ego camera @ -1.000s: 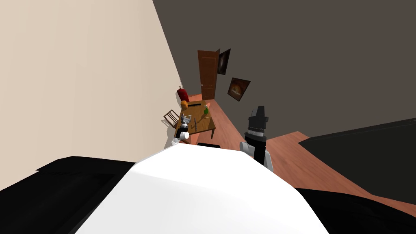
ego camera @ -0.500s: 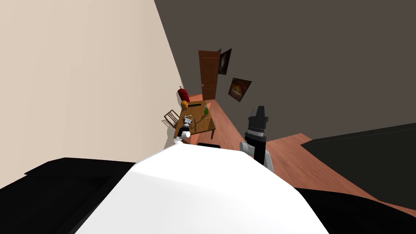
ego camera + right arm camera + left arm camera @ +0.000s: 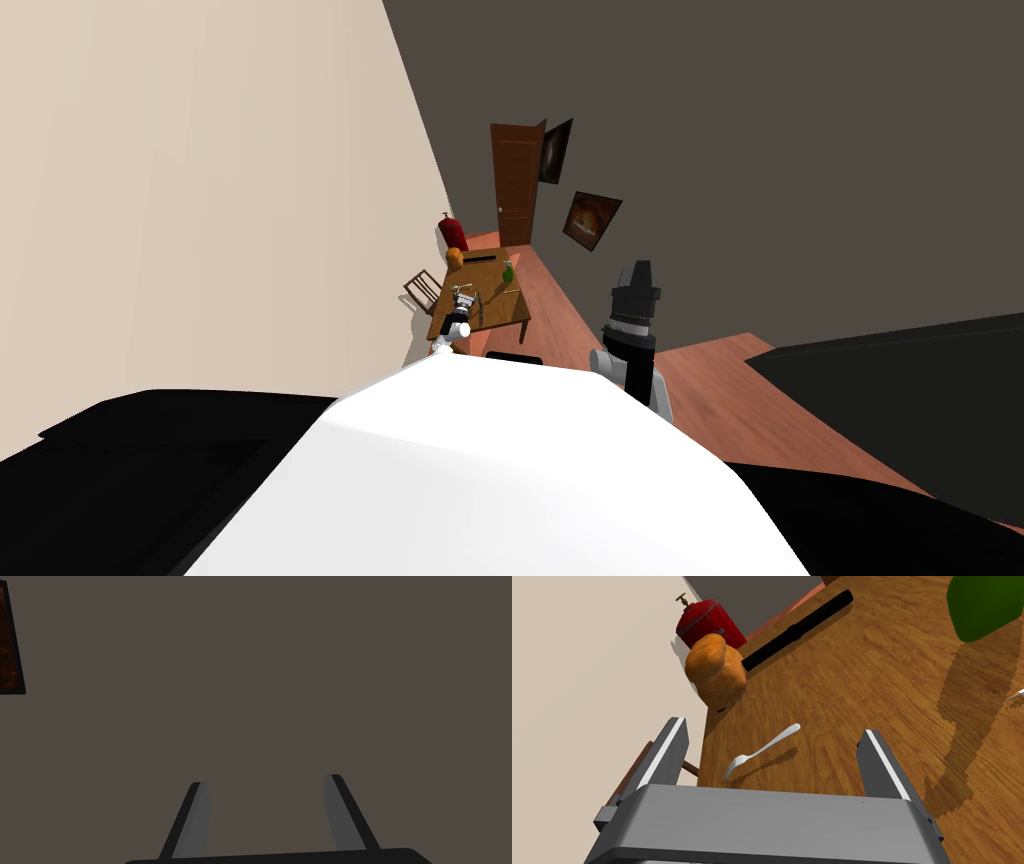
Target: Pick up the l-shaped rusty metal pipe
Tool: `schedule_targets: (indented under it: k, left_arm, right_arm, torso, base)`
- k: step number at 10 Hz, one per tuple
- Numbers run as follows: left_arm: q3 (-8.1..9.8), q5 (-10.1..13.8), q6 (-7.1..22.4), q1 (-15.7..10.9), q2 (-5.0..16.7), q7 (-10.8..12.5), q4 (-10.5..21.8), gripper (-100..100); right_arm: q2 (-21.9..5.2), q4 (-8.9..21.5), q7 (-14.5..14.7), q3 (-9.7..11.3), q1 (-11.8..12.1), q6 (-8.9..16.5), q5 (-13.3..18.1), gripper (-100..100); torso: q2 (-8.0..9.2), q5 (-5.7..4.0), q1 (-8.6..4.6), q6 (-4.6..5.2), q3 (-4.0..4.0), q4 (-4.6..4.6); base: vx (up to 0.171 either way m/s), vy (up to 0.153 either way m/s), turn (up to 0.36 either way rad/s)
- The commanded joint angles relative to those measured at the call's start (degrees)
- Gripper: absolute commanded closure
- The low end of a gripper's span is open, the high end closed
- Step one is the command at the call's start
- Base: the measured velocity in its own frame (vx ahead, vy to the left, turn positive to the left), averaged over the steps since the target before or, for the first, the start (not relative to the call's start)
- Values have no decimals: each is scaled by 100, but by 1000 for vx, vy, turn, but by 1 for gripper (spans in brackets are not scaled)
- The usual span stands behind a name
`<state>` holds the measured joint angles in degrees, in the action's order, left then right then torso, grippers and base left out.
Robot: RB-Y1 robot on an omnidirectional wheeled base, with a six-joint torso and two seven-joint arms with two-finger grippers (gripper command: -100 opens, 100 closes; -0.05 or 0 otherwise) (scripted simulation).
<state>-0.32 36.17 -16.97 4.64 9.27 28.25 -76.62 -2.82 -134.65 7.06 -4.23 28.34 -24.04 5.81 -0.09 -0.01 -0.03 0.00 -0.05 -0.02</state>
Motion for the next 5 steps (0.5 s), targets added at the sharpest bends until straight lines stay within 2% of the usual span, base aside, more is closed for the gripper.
schedule_targets:
  k: [1, 2, 3, 4, 5]
  left_arm:
    - [-14, 198, 87, -188, -3, 193, 286, -100]
    - [-14, 198, 87, -188, -3, 193, 393, -100]
    - [-17, 365, 182, -322, -24, 342, 581, -100]
    - [-17, 365, 182, -322, -24, 342, 732, -100]
    - [-19, 528, 276, -455, -46, 488, 924, -100]
  right_arm:
    - [0, 0, 0, 0, 0, 0, 0, 0]
    - [0, 0, 0, 0, 0, 0, 0, 0]
    - [0, 0, 0, 0, 0, 0, 0, 0]
    - [0, 0, 0, 0, 0, 0, 0, 0]
    - [0, 0, 0, 0, 0, 0, 0, 0]
  torso:
    - [0, 0, 0, 0, 0, 0]
    - [-1, 0, 0, 0, -1, 0]
    - [0, 0, 0, 0, 0, 0]
    - [-2, 0, -1, 0, -1, 0]
    - [0, 0, -2, 0, 0, 0]
  base:
    - [25, -10, 32]
    - [21, -13, 18]
    - [26, -16, 41]
    - [22, -15, 14]
    - [20, -14, 22]
